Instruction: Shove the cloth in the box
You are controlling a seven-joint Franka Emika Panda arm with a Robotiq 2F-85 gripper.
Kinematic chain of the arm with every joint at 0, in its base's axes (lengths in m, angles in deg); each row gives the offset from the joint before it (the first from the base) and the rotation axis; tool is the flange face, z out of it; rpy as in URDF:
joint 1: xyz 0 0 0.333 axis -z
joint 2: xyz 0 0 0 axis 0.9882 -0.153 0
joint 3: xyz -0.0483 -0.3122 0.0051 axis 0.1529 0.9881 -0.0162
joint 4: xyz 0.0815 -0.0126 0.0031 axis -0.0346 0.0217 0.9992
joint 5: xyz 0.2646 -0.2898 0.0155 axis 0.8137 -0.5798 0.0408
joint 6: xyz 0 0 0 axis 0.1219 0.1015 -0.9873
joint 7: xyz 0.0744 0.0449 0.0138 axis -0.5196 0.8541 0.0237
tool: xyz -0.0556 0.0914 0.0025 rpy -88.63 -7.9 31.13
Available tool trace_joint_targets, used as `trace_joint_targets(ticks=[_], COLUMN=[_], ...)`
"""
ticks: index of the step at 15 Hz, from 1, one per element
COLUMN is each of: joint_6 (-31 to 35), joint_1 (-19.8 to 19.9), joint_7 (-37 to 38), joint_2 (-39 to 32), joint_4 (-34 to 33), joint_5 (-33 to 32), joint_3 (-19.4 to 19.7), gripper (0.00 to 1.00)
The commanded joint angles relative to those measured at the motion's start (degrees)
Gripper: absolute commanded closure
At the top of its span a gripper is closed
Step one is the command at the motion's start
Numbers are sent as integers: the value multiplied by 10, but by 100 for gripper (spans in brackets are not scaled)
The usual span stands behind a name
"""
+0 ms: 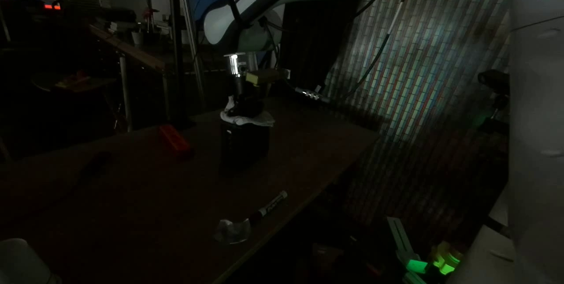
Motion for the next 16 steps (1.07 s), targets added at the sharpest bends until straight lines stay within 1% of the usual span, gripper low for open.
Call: trace_joint_targets(ticks=[1,10,16], joint_6=[-3,11,41], joint_1=[-1,-8,-12], joint_7=[-2,-2,-20], joint_2=[28,78,71], joint_4=[-4,-6,-44], joint_5=[-6,-27,-32], joint_3=[6,7,4], gripper=[99,99,99])
